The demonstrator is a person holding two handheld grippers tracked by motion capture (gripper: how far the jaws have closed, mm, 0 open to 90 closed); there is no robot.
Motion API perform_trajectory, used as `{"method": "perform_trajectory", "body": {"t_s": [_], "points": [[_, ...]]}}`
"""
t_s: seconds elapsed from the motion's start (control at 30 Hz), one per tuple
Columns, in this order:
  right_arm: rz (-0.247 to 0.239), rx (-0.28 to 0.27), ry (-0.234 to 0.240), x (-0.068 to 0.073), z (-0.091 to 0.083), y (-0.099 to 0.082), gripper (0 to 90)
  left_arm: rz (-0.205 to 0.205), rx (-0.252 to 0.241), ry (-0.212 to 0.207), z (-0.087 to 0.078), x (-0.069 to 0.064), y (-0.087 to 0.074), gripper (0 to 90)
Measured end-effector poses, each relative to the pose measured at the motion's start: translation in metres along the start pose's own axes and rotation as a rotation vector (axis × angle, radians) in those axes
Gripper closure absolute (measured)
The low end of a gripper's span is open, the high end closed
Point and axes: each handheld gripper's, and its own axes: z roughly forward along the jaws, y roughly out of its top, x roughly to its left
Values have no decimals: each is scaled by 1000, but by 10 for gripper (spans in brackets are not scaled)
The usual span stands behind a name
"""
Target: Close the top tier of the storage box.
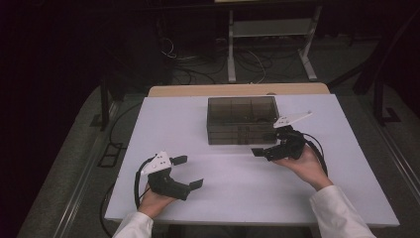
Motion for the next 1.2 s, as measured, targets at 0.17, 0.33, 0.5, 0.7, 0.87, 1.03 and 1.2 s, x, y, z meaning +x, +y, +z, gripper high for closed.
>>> {"method": "perform_trajectory", "body": {"t_s": [0.17, 0.33, 0.5, 0.7, 0.87, 1.03, 1.2], "points": [[3, -22, -9, 5, -9, -8, 104, 0, -1, 0, 0, 0, 0, 0], [24, -42, -7, 7, -18, -19, 103, -1, -2, 0, 0, 0, 0, 0], [61, -62, -35, 8, -28, -33, 1, -3, -1, 0, 0, 0, 0, 0], [78, -80, -45, 6, -43, -47, 2, -5, -1, -1, 1, 0, 0, 0], [106, -105, -46, 4, -54, -59, 2, -5, -2, -2, 1, 0, 0, 0], [121, -125, -51, 5, -62, -68, 2, -4, -5, -1, 1, 0, 0, 0], [139, -144, -68, 5, -68, -79, 2, -5, -6, -1, 1, 0, 1, 0]]}}
